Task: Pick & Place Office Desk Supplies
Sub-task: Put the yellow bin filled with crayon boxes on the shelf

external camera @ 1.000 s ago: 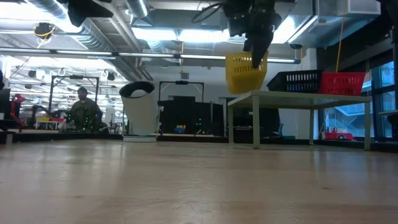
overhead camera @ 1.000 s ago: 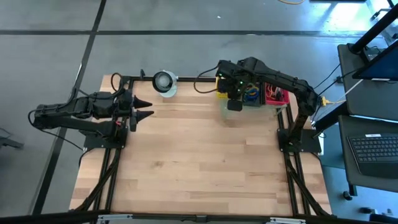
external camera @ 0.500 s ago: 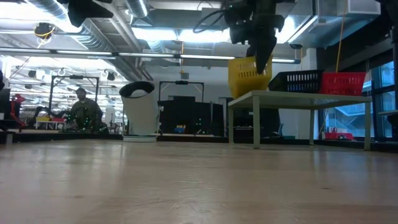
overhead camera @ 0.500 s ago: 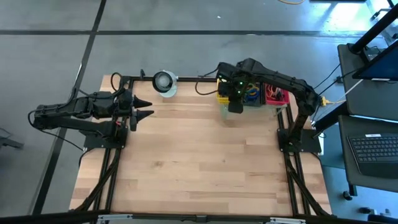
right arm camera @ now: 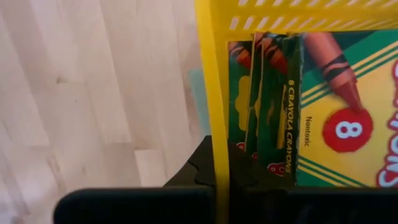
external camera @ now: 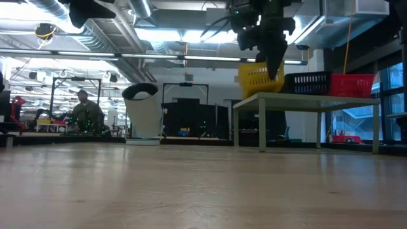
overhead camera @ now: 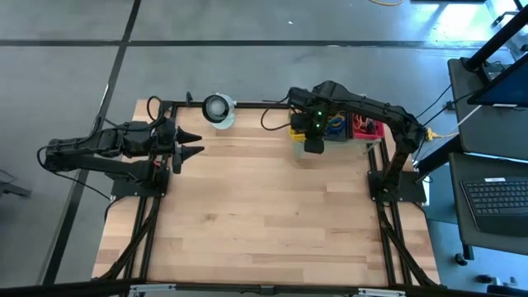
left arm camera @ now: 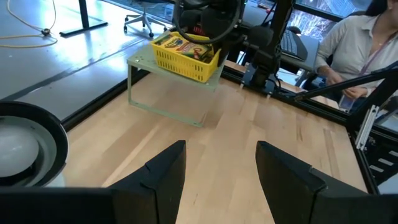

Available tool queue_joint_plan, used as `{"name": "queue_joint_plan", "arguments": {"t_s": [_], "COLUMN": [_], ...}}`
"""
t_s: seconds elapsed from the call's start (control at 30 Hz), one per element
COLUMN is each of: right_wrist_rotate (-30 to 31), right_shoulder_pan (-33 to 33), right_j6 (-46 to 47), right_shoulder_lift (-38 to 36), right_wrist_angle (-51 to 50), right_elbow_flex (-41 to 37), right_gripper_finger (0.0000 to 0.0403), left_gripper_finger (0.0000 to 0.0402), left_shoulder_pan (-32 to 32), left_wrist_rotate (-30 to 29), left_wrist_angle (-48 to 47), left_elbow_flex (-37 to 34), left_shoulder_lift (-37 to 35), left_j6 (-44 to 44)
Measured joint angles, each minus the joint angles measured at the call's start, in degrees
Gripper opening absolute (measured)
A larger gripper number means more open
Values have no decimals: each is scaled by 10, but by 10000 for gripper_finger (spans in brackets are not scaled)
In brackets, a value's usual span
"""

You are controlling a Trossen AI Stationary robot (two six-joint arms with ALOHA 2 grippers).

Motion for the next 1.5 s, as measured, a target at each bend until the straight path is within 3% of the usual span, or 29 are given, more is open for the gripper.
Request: {"name": "queue_joint_plan", "arguments": {"t_s": [0.7,1.0,1.5], "right_wrist_rotate": [-28,-34,-34], "right_shoulder_pan": [0,0,0], "right_j6": [7,9,22], "right_shoulder_lift": [0,1,1], "right_wrist_angle": [-13,-11,-15], "right_elbow_flex": [0,-1,-1], "right_gripper_finger": [1,42,55], "left_gripper_finger": [189,189,189], "left_shoulder_pan": [0,0,0], "left_wrist_rotate": [0,0,0], "left_wrist_angle": [0,3,5], "left_elbow_flex": [0,0,0], "left_shoulder_lift": [0,0,0], "left_j6": [-6,-7,-5]}}
